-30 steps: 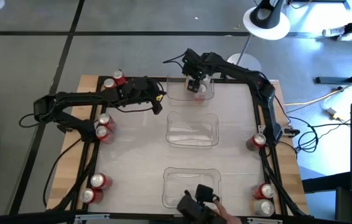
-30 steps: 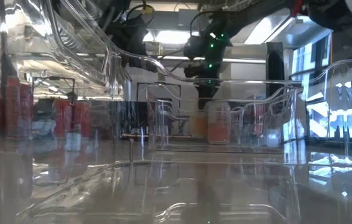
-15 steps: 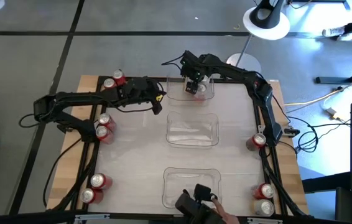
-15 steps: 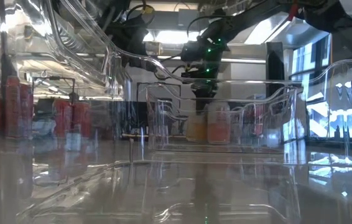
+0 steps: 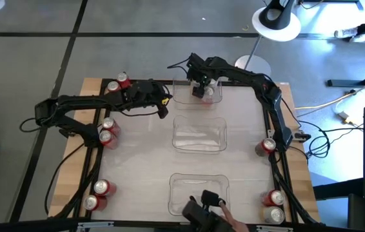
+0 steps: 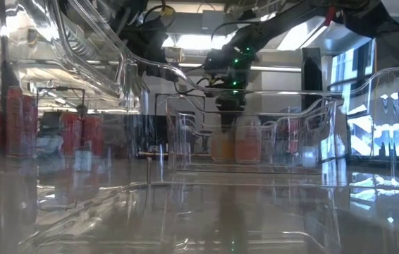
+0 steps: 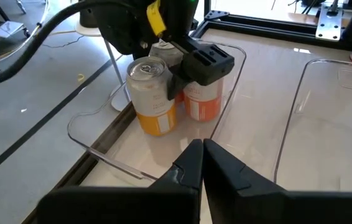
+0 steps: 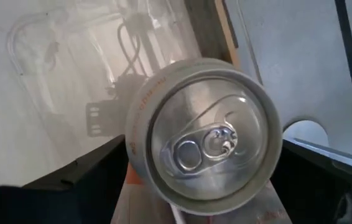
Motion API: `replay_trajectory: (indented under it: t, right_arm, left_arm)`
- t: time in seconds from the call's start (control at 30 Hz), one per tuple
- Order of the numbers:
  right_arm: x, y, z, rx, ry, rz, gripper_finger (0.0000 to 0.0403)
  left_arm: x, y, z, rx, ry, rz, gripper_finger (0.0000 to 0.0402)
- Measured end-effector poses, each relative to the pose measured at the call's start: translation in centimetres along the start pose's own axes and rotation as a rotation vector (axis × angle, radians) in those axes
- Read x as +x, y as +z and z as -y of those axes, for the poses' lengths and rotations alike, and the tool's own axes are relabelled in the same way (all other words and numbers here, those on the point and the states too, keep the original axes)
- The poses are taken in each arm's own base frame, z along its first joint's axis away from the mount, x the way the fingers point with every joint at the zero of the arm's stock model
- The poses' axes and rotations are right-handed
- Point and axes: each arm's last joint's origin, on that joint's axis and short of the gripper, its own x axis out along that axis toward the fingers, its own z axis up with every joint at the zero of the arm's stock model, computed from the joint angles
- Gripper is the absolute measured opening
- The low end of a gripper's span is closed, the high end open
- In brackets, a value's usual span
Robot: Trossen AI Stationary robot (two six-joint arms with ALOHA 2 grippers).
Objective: Sort soda cans
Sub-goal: Put the top yellow white soda can into the top transparent bin, then put the yellow white soda can into the top transparent bin
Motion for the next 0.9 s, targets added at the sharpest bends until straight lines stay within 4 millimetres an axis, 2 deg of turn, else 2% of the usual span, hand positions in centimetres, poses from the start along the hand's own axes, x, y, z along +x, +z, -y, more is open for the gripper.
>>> replay_trajectory:
  t: [0.07, 0.27, 0.4, 0.67, 0.9]
  right_arm:
    - [-0.8, -0.1, 0.1, -0.004, -0.009, 0.005, 0.0356]
    - [-5.1, -0.6, 0.4, 0.004, -0.032, 0.061, 0.0357]
    - [-9.1, -1.7, -0.5, 0.01, -0.004, 0.063, 0.0357]
    - [-17.9, -5.3, -6.2, 0.014, 0.2, 0.028, 0.0357]
    - [-22.9, -8.2, -11.6, 0.031, 0.281, -0.023, 0.0357]
  left_arm:
    - [0.0, 0.0, 0.0, 0.0, 0.0, 0.0, 0.0004]
    - [0.0, 0.0, 0.0, 0.0, 0.0, 0.0, 0.0004]
    - [0.0, 0.0, 0.0, 0.0, 0.0, 0.0, 0.0004]
    - [0.0, 0.0, 0.0, -0.005, -0.011, 0.0, 0.0004]
    - [0.0, 0.0, 0.2, 0.001, -0.018, 0.0, 0.0004]
